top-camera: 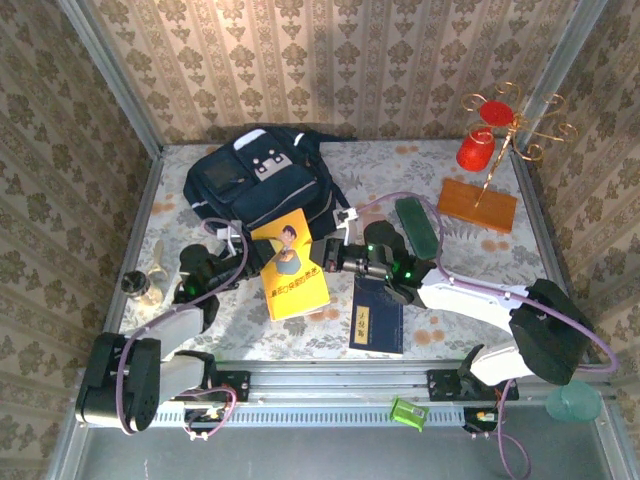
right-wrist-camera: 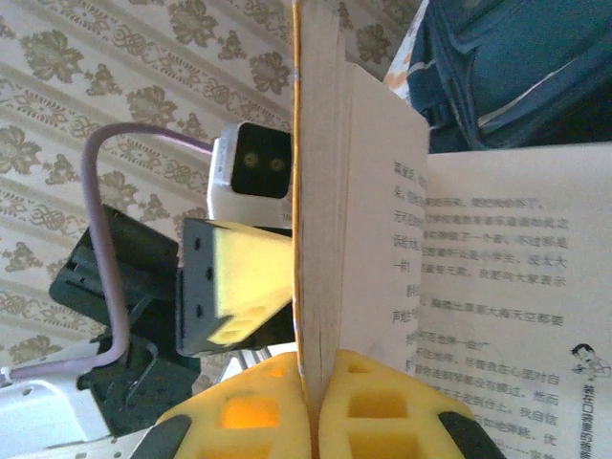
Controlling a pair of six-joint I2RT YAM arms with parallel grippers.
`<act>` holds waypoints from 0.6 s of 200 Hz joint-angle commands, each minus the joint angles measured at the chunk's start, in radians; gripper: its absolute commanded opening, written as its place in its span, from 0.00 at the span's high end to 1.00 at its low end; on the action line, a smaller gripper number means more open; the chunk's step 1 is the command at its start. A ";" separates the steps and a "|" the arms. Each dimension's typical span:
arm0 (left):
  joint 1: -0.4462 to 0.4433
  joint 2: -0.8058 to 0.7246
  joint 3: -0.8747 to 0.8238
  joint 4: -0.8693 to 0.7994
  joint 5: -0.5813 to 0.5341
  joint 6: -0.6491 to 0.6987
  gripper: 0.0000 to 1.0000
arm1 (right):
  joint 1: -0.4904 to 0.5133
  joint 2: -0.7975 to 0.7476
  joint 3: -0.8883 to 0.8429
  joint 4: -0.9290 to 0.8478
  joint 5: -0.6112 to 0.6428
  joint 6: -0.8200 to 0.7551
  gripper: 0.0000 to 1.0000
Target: Pack the student bag
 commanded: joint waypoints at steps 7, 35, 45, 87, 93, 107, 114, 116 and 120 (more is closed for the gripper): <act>-0.006 -0.013 0.037 0.040 0.015 0.001 0.40 | -0.041 -0.018 0.011 0.004 0.044 -0.038 1.00; -0.007 -0.041 0.058 -0.020 0.019 0.044 0.58 | -0.054 0.016 0.020 -0.036 0.043 -0.073 1.00; -0.011 -0.054 0.067 -0.051 0.018 0.062 0.63 | -0.055 0.024 0.027 -0.048 0.043 -0.086 1.00; -0.035 -0.114 0.113 -0.172 0.000 0.132 0.94 | -0.079 0.037 0.064 -0.152 0.024 -0.197 0.76; -0.036 -0.123 0.119 -0.176 -0.002 0.131 1.00 | -0.090 0.035 0.068 -0.176 0.019 -0.222 0.66; -0.036 -0.141 0.134 -0.182 -0.014 0.125 1.00 | -0.132 0.041 0.070 -0.223 -0.029 -0.256 0.50; -0.035 -0.151 0.142 -0.179 -0.015 0.120 1.00 | -0.159 0.050 0.069 -0.222 -0.085 -0.252 0.38; -0.037 -0.152 0.144 -0.179 -0.016 0.119 1.00 | -0.166 0.055 0.069 -0.218 -0.103 -0.249 0.35; -0.038 -0.155 0.149 -0.178 -0.016 0.114 1.00 | -0.176 0.063 0.068 -0.210 -0.141 -0.242 0.30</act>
